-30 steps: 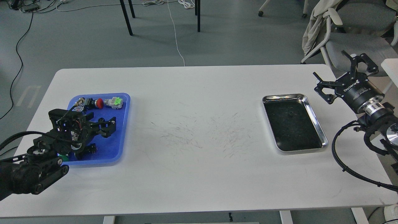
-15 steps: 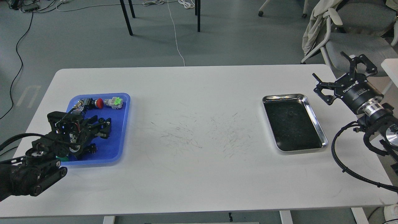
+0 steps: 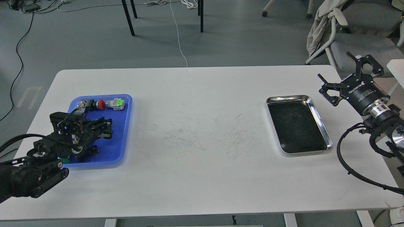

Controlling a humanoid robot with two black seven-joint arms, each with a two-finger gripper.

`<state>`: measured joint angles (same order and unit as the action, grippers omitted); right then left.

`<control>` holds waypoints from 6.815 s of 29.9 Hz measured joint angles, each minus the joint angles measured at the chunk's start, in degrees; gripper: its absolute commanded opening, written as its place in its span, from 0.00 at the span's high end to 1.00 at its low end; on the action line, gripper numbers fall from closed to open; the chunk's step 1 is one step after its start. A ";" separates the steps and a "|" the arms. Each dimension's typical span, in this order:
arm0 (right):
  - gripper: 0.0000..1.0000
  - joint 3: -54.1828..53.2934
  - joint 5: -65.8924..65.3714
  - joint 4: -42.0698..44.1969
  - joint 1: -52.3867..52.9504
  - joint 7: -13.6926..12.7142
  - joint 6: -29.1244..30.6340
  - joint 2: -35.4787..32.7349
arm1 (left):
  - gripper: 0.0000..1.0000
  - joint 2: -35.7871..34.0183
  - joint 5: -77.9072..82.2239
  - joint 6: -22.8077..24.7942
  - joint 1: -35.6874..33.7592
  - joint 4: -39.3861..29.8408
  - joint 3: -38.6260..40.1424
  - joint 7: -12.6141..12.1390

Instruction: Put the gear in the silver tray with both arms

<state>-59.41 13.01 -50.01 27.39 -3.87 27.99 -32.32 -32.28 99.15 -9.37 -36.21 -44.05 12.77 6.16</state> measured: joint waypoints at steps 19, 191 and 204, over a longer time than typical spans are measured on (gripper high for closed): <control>0.04 -0.01 -0.07 0.38 0.30 0.00 0.00 -0.93 | 0.92 -11.98 -3.45 13.09 -22.48 -40.73 0.97 -16.03; 0.30 94.92 -36.11 -0.16 54.93 -10.63 0.01 32.31 | 0.02 -1.86 -73.60 -11.17 0.71 -24.26 43.65 -1.06; 0.30 94.83 -36.26 -1.75 54.80 -10.64 0.01 32.31 | 0.02 -1.91 -73.58 -11.97 1.58 -25.10 43.64 -0.66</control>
<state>35.42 -23.25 -51.76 82.20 -14.51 28.00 -0.01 -34.20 25.57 -21.34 -34.63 -69.15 56.41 5.50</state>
